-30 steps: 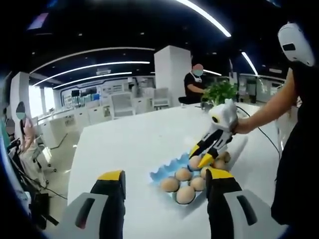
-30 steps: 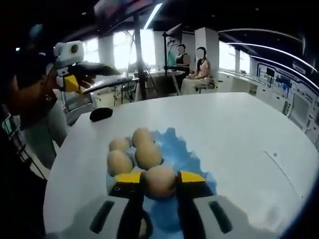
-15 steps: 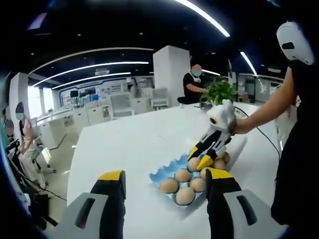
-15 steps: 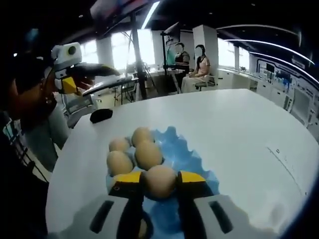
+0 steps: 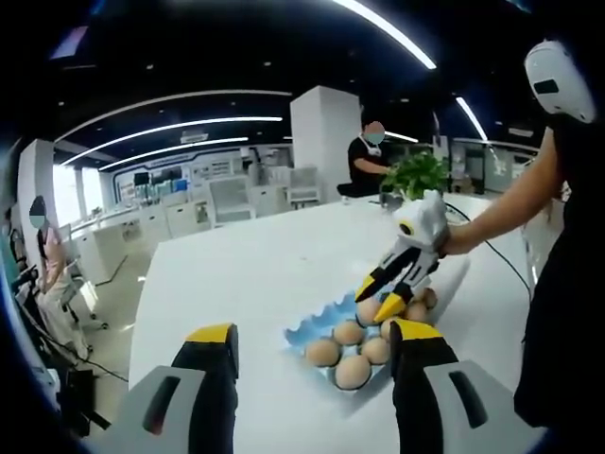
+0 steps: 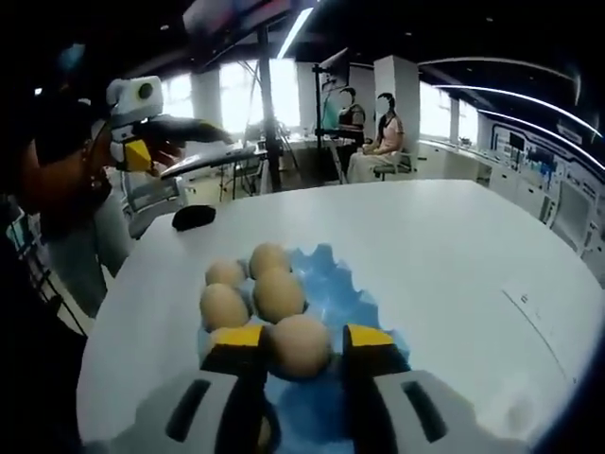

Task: Place the egg into an empty slot of the egg tray after lifting it from the table, then release the egg inside the slot.

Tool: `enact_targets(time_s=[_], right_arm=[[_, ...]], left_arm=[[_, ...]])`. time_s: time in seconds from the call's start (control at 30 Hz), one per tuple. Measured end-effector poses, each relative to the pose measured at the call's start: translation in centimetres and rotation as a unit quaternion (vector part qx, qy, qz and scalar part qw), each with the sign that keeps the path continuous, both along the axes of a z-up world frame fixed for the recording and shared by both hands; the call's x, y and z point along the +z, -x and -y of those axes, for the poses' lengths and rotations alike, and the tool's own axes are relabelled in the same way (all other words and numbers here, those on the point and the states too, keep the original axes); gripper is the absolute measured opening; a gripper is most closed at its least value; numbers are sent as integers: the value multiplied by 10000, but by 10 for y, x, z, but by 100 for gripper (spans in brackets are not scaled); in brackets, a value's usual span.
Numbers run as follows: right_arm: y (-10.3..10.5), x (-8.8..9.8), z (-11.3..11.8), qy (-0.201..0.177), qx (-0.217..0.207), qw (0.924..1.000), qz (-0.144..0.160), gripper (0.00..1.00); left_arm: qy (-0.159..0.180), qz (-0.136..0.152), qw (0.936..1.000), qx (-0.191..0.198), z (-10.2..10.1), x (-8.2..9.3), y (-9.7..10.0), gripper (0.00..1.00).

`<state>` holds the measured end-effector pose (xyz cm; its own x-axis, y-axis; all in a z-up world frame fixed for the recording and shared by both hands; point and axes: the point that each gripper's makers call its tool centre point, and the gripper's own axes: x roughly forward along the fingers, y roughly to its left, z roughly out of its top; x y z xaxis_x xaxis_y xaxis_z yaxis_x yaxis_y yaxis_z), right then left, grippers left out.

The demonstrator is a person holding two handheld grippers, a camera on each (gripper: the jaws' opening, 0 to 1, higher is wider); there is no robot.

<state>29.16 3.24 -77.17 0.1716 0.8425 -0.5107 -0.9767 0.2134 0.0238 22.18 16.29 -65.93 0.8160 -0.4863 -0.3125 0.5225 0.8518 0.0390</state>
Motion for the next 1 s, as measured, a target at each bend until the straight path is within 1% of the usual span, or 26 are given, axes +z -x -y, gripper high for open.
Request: enact_targets(time_s=[0.07,0.13,0.27,0.33,0.47,0.63,0.73,0.83,1.0], right_arm=[[0,1,1,-18,-11,10000,25,31],[0,5,1,-126,-53,9999,-37,32],[0,7,2,-179,-74,9998,-24,35],[0,7,4,-155,-97,9998,-38,34],[0,13,8,-214,-122,9997,43,32],[-3,15,14,-256,-184,9995,17,33],[-1,17,20,-261,-204,9994,26,33],[-1,18,30,-251,-262,9993,55,33],[-1,24,52,-299,-480,9984,68,33]], left_arm=[[-19,-15,10000,11,-1,-1,0,65],[-21,-25,10000,13,-1,-2,1,65],[-29,-37,10000,8,-2,-2,2,65],[-43,-34,10000,21,-2,-2,2,65],[-53,-36,10000,22,-2,-2,2,65],[-31,-34,10000,20,0,-2,1,65],[88,23,10000,16,2,1,0,66],[-8,13,10000,15,2,0,0,66],[7,-7,10000,-14,4,-2,1,66]])
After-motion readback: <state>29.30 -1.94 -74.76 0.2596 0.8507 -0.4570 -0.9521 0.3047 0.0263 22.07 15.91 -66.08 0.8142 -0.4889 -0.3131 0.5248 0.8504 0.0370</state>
